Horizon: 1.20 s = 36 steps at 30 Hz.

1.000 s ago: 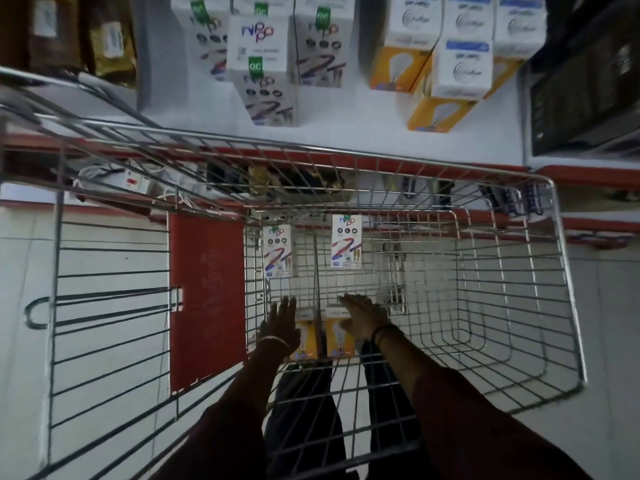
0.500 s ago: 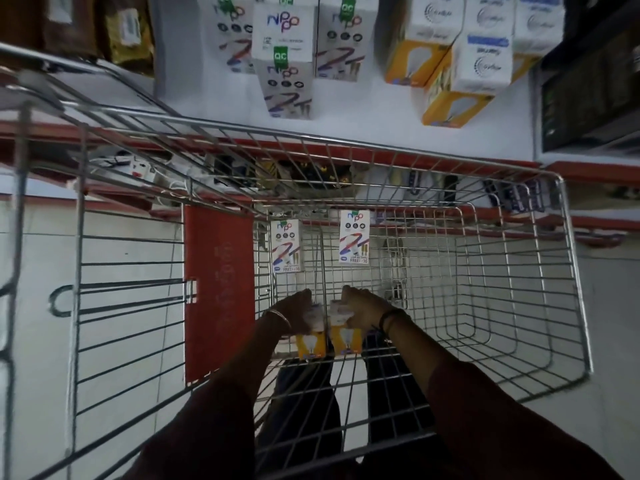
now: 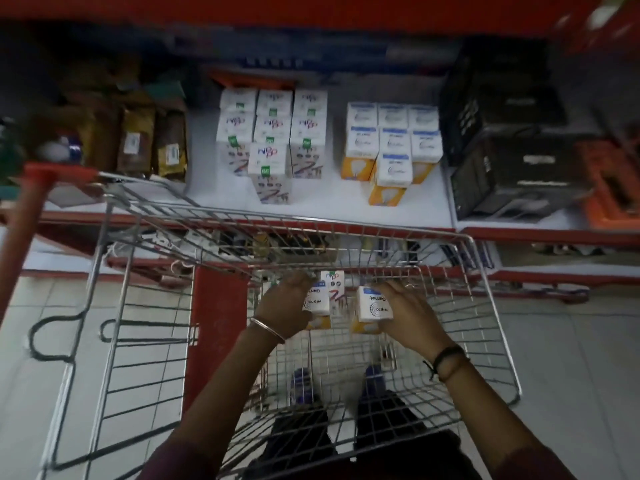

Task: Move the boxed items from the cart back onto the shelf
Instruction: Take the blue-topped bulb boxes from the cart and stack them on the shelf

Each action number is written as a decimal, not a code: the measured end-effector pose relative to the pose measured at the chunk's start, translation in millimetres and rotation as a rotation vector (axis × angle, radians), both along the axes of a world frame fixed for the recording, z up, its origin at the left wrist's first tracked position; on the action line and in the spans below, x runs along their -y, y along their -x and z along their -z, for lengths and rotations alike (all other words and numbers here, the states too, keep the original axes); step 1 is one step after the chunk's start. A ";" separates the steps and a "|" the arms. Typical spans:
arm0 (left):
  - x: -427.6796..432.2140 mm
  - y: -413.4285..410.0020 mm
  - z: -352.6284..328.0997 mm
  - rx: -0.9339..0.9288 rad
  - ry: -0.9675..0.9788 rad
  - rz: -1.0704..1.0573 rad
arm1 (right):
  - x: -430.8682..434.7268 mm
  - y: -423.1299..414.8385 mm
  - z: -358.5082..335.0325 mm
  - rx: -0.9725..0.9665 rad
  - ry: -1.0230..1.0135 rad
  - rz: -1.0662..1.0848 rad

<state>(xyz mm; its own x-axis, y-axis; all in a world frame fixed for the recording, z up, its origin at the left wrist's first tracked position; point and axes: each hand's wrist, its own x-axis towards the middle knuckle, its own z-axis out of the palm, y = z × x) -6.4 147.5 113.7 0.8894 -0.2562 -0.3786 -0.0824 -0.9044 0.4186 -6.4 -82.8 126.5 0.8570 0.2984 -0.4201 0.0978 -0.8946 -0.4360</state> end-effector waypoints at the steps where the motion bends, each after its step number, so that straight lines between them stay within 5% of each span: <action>1: 3.6 -7.0 -15.3 0.047 -0.006 0.009 | 6.1 -4.0 -15.8 0.038 0.021 0.002; 14: 40.7 -105.0 -115.7 0.492 -0.072 -0.071 | 73.1 -82.8 -136.8 0.456 0.080 0.171; 36: 77.5 -177.2 -23.3 0.376 0.182 -0.225 | 61.4 -188.0 -36.9 0.413 -0.050 0.269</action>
